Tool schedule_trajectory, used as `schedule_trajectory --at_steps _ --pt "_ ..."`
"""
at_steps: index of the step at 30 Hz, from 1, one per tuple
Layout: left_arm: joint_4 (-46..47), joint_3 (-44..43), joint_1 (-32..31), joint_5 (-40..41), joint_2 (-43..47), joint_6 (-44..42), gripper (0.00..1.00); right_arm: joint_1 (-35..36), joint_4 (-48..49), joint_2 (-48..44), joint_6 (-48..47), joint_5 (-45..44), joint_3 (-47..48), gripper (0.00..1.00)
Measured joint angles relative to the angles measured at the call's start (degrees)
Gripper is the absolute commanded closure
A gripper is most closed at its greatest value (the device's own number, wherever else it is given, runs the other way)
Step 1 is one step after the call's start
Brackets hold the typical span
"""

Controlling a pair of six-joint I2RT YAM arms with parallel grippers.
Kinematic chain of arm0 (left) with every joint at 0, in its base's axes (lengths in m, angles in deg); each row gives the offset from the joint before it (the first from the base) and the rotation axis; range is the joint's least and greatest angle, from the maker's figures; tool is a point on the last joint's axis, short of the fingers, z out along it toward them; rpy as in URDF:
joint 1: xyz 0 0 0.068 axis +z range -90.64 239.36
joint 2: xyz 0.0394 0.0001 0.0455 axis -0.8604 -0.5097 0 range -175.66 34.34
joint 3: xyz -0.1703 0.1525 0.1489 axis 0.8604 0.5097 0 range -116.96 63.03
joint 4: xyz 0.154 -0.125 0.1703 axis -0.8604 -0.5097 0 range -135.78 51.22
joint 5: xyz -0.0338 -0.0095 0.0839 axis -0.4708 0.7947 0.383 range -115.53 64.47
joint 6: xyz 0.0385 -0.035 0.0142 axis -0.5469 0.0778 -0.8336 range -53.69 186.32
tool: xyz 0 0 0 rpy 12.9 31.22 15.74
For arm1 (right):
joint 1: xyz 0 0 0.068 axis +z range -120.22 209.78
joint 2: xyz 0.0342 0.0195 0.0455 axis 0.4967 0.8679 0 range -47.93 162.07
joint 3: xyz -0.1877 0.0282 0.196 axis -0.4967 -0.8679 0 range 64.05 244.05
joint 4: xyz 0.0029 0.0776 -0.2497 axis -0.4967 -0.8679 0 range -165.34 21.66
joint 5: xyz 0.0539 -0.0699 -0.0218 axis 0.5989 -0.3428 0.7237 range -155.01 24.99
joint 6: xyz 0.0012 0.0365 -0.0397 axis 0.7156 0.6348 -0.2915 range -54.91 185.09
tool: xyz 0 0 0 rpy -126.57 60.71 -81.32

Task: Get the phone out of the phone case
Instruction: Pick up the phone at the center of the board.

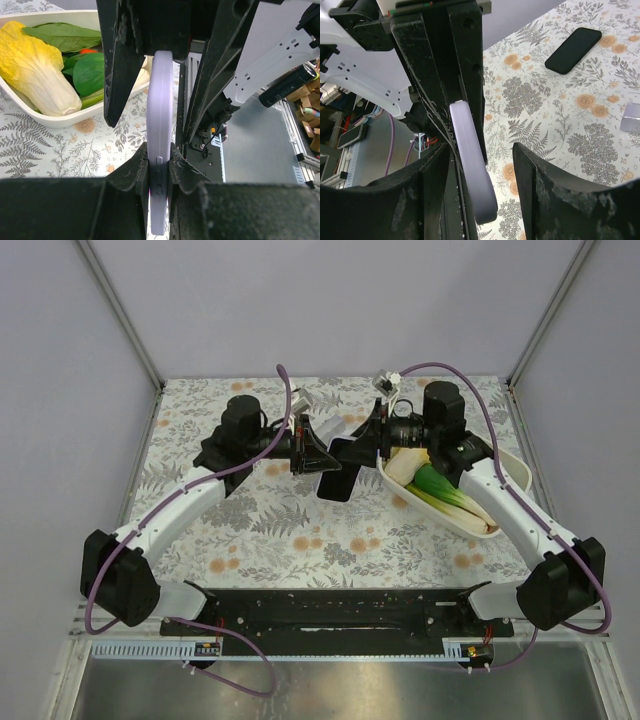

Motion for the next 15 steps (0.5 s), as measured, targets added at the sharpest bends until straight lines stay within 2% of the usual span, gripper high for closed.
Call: schedule_trajectory --at_steps 6,15 --pt "4.92 1.4 0.0 0.13 0.0 4.42 1.0 -0.09 2.71 -0.02 1.64 1.09 -2.23 0.49" --pt "8.59 3.06 0.28 0.15 0.02 6.47 1.0 -0.76 6.8 -0.68 4.13 2.25 -2.6 0.54"
